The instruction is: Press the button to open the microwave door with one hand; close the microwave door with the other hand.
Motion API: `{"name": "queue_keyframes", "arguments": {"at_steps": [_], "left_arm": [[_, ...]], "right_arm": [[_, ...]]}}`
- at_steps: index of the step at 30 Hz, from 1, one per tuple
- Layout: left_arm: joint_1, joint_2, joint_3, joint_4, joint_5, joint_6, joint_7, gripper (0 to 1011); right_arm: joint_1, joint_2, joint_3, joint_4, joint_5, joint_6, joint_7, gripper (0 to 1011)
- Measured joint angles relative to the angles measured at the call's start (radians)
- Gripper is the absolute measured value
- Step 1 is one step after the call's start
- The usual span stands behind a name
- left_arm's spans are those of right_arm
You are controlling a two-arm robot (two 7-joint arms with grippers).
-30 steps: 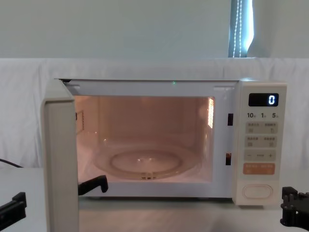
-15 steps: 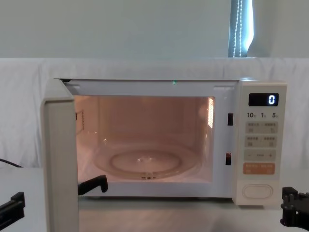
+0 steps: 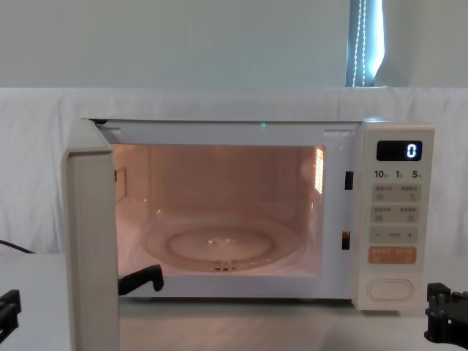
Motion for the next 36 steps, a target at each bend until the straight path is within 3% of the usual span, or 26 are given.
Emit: {"name": "queue_keyframes", "arguments": {"at_steps": [16, 31, 36], "left_arm": [[0.000, 0.000, 0.000, 0.000, 0.000, 0.000, 0.000, 15], [0.000, 0.000, 0.000, 0.000, 0.000, 0.000, 0.000, 0], [0.003, -0.009, -0.015, -0.029, 0.001, 0.005, -0.013, 0]], "right_arm": [[0.000, 0.000, 0.000, 0.000, 0.000, 0.000, 0.000, 0], [0.000, 0.000, 0.000, 0.000, 0.000, 0.000, 0.000, 0], [0.000, 0.000, 0.000, 0.000, 0.000, 0.000, 0.000, 0]]}}
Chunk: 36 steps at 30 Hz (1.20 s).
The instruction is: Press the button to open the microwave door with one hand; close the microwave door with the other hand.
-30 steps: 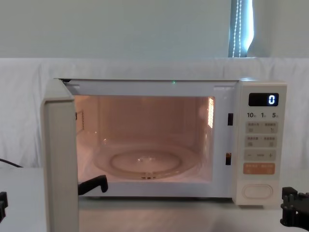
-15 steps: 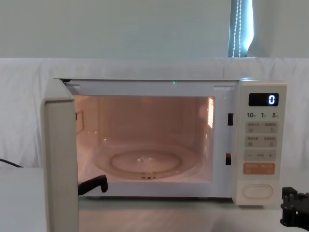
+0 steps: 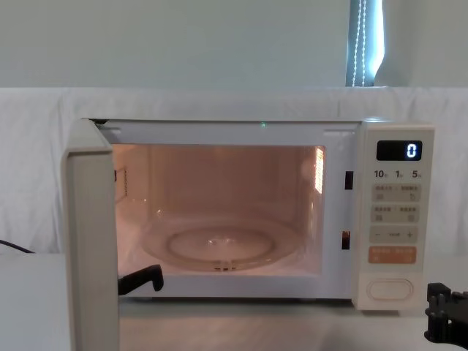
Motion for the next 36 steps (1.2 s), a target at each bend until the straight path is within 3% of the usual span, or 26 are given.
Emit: {"name": "queue_keyframes", "arguments": {"at_steps": [14, 26, 36], "left_arm": [[0.045, -0.022, -0.056, -0.145, -0.050, 0.069, -0.056, 0], [0.067, 0.037, -0.097, -0.246, -0.112, 0.118, -0.139, 0], [0.032, 0.099, -0.071, -0.264, -0.162, 0.165, -0.184, 0]], "right_arm": [[0.000, 0.000, 0.000, 0.000, 0.000, 0.000, 0.000, 0], [0.000, 0.000, 0.000, 0.000, 0.000, 0.000, 0.000, 0], [0.000, 0.000, 0.000, 0.000, 0.000, 0.000, 0.000, 0]]}}
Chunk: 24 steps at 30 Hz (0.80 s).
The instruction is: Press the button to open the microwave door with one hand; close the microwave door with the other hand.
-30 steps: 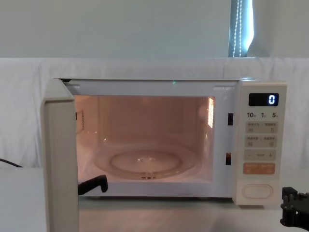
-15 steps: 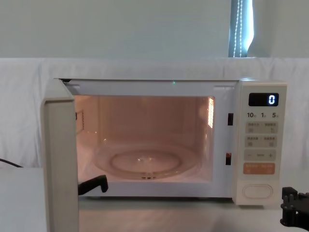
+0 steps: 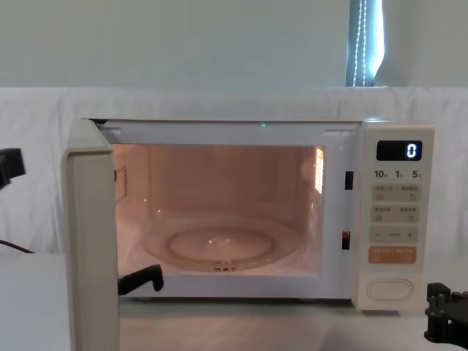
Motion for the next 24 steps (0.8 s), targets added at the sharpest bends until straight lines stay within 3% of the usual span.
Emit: {"name": "queue_keyframes", "arguments": {"at_steps": [11, 17, 24], "left_arm": [[-0.041, 0.043, 0.042, 0.014, -0.051, 0.052, -0.016, 0], [-0.065, 0.054, 0.067, 0.029, -0.059, 0.052, -0.016, 0], [-0.116, 0.061, 0.126, 0.068, -0.054, 0.053, -0.003, 0]], "right_arm": [[0.000, 0.000, 0.000, 0.000, 0.000, 0.000, 0.000, 0], [0.000, 0.000, 0.000, 0.000, 0.000, 0.000, 0.000, 0], [0.000, 0.000, 0.000, 0.000, 0.000, 0.000, 0.000, 0]]}}
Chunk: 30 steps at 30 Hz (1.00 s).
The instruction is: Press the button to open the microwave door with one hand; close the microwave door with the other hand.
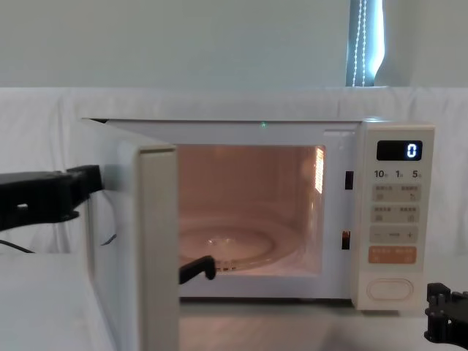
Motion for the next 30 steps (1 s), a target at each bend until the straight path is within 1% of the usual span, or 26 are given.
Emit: {"name": "queue_keyframes", "arguments": {"at_steps": [3, 7, 9, 10, 11, 12, 15, 19, 22, 23, 30], "left_arm": [[-0.019, -0.004, 0.019, 0.016, 0.005, -0.002, 0.010, 0], [-0.064, -0.014, 0.057, 0.049, 0.026, -0.013, 0.023, 0], [-0.081, -0.018, 0.070, 0.060, 0.035, -0.016, 0.026, 0], [-0.081, -0.018, 0.070, 0.060, 0.035, -0.016, 0.026, 0], [-0.097, -0.022, 0.081, 0.069, 0.044, -0.017, 0.028, 0], [-0.124, -0.029, 0.101, 0.089, 0.057, -0.018, 0.030, 0], [-0.151, -0.039, 0.120, 0.107, 0.068, -0.017, 0.031, 0], [-0.209, -0.062, 0.160, 0.153, 0.098, -0.012, 0.034, 0], [-0.234, -0.073, 0.177, 0.177, 0.115, -0.012, 0.036, 0], [-0.250, -0.082, 0.188, 0.195, 0.124, -0.011, 0.036, 0], [-0.305, -0.115, 0.216, 0.262, 0.155, -0.023, 0.028, 0]], "right_arm": [[0.000, 0.000, 0.000, 0.000, 0.000, 0.000, 0.000, 0], [0.000, 0.000, 0.000, 0.000, 0.000, 0.000, 0.000, 0], [0.000, 0.000, 0.000, 0.000, 0.000, 0.000, 0.000, 0], [0.000, 0.000, 0.000, 0.000, 0.000, 0.000, 0.000, 0], [0.000, 0.000, 0.000, 0.000, 0.000, 0.000, 0.000, 0], [0.000, 0.000, 0.000, 0.000, 0.000, 0.000, 0.000, 0], [0.000, 0.000, 0.000, 0.000, 0.000, 0.000, 0.000, 0], [0.000, 0.000, 0.000, 0.000, 0.000, 0.000, 0.000, 0], [0.000, 0.000, 0.000, 0.000, 0.000, 0.000, 0.000, 0], [0.000, 0.000, 0.000, 0.000, 0.000, 0.000, 0.000, 0], [0.000, 0.000, 0.000, 0.000, 0.000, 0.000, 0.000, 0]]}}
